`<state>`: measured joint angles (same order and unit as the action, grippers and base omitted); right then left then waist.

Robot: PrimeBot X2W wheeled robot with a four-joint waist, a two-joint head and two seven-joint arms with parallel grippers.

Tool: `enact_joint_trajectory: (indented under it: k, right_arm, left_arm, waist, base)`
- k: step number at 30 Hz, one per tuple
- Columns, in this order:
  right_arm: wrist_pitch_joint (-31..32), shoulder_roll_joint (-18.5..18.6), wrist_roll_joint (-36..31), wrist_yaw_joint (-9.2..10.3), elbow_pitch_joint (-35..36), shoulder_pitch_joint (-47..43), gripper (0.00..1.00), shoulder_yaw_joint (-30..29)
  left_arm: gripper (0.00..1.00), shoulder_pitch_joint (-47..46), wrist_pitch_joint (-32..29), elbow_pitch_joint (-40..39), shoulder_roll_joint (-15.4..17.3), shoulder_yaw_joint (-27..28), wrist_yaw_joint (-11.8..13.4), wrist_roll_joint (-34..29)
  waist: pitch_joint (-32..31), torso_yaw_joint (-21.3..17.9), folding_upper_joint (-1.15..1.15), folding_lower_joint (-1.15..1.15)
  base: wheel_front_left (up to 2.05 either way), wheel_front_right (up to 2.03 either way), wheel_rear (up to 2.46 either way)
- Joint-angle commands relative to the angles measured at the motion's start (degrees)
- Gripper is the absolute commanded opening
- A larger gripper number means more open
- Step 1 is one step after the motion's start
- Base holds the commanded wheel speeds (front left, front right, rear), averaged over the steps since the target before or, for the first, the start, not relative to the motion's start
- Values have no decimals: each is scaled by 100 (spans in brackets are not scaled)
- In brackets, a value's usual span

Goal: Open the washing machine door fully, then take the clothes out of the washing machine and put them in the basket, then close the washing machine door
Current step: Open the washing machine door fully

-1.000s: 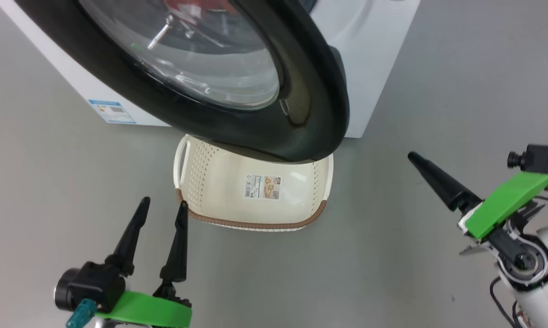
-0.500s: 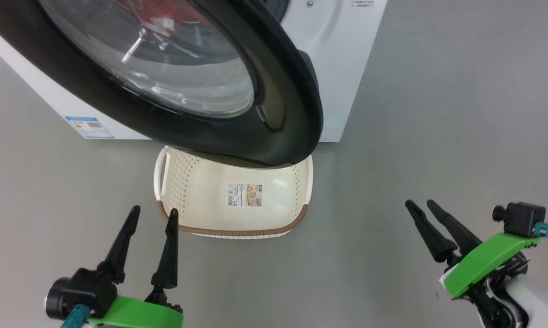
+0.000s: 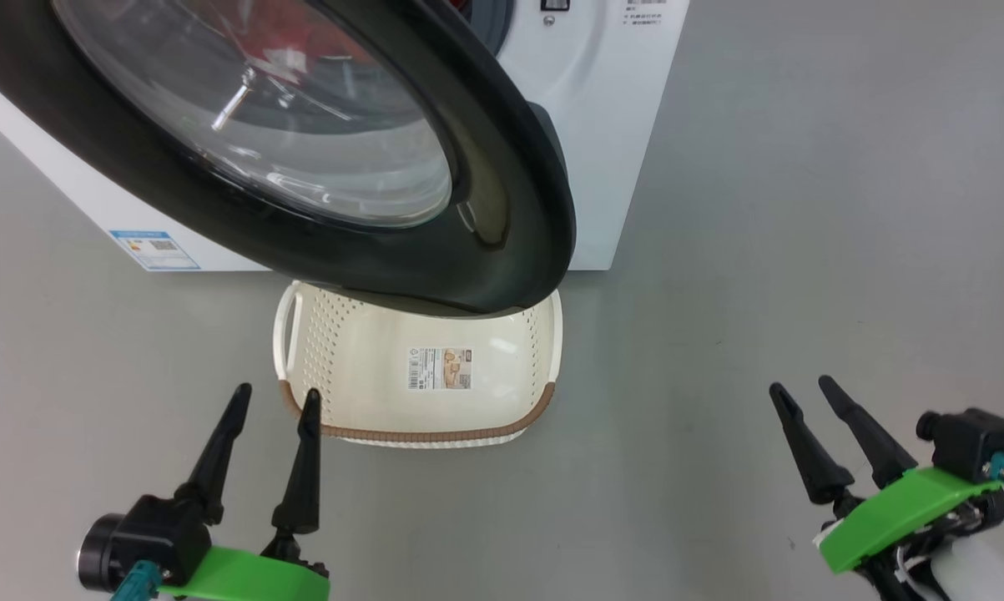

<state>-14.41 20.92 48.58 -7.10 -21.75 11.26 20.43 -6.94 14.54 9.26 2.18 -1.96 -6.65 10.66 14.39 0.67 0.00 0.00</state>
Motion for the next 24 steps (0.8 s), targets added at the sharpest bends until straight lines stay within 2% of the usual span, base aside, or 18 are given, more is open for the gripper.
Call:
enact_joint_trajectory:
  k: [1, 7, 12, 18, 24]
  right_arm:
    - [-58, 9, -280, -39, 161, -201, 100, -87]
    - [-58, -482, -1418, -39, 516, -625, 100, -965]
    - [-58, -852, -2051, -39, 938, -835, 100, -1541]
    - [-58, -1173, -2405, -39, 1461, -904, 100, -2078]
    - [-59, -1213, -2540, -39, 1555, -917, 100, -2150]
  left_arm:
    - [100, 31, 46, -106, 70, 198, -40, -49]
    - [100, 52, 46, -101, 70, 185, -51, -57]
    - [100, 65, 46, -115, 70, 185, -56, -57]
    - [100, 63, 46, -156, 70, 198, -59, -64]
    - [100, 57, 46, -202, 70, 196, -62, -68]
  waist:
    - [-15, 6, 0, 0]
    - [-58, 34, 0, 0]
    - [-68, 61, 0, 0]
    - [-47, 74, 0, 0]
    - [-28, 86, 0, 0]
  base:
    - [0, 0, 0]
    - [0, 0, 0]
    - [0, 0, 0]
    - [0, 0, 0]
    - [0, 0, 0]
